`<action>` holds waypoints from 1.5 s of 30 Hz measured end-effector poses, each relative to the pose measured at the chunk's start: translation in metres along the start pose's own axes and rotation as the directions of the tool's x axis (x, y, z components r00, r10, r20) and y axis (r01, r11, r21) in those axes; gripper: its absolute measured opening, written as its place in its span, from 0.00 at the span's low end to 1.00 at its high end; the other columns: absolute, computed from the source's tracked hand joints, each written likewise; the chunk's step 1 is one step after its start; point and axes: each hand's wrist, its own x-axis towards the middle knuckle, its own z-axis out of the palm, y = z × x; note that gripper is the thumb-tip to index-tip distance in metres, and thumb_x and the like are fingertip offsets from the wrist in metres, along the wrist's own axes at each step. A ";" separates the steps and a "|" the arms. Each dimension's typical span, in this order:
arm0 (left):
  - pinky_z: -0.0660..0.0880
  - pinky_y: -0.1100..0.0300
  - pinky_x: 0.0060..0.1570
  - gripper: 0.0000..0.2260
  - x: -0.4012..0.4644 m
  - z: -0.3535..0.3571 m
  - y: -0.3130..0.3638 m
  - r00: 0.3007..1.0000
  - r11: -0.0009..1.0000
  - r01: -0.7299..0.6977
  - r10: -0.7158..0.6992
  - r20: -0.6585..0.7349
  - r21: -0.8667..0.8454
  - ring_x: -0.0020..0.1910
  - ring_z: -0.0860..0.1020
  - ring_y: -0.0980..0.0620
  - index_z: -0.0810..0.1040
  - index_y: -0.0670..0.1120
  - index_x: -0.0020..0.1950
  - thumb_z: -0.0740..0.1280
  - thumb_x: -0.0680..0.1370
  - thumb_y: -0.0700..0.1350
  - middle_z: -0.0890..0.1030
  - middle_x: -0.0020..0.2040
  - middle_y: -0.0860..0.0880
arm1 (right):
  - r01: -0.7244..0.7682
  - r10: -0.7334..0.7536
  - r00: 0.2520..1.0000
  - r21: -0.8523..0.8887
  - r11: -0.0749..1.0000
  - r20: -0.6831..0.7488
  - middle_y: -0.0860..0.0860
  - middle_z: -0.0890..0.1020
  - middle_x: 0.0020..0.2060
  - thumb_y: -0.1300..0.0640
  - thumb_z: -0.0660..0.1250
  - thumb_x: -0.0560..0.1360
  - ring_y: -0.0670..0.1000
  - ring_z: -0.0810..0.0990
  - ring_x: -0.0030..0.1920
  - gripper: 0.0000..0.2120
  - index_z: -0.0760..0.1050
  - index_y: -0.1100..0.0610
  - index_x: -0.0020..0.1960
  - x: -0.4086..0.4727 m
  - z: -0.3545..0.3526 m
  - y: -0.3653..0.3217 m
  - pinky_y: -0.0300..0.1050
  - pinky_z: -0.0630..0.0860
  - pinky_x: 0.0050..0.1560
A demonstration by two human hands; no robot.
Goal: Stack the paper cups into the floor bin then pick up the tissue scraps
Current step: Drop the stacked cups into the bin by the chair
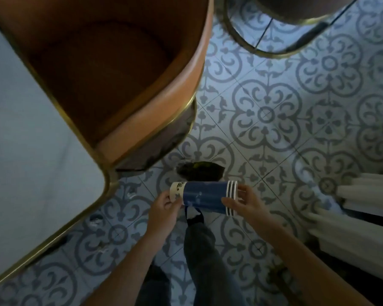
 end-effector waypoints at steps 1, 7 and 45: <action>0.78 0.51 0.55 0.08 0.019 0.012 -0.003 1.000 1.000 0.020 -0.020 0.003 0.003 0.52 0.80 0.54 0.76 0.55 0.54 0.68 0.77 0.45 0.82 0.52 0.51 | -0.003 0.003 1.000 -0.006 1.000 -0.008 0.50 0.73 0.59 0.50 0.75 0.68 0.46 0.76 0.52 0.35 0.63 0.53 0.70 0.020 -0.004 0.006 0.38 0.75 0.46; 0.79 0.50 0.55 0.13 0.128 0.066 -0.034 0.992 0.992 0.124 -0.125 0.024 0.030 0.53 0.80 0.52 0.75 0.52 0.61 0.66 0.77 0.44 0.81 0.55 0.50 | -0.021 0.009 0.996 -0.137 0.990 -0.086 0.51 0.75 0.63 0.44 0.74 0.67 0.49 0.76 0.57 0.36 0.65 0.52 0.70 0.125 -0.009 0.054 0.42 0.74 0.49; 0.79 0.55 0.51 0.09 0.183 0.079 -0.106 0.989 0.990 0.137 -0.138 0.050 0.022 0.51 0.81 0.50 0.80 0.48 0.54 0.61 0.80 0.44 0.82 0.53 0.46 | 0.004 -0.079 0.994 -0.684 0.729 -0.078 0.54 0.79 0.49 0.56 0.61 0.76 0.54 0.79 0.45 0.09 0.78 0.58 0.50 0.224 0.063 0.127 0.50 0.79 0.48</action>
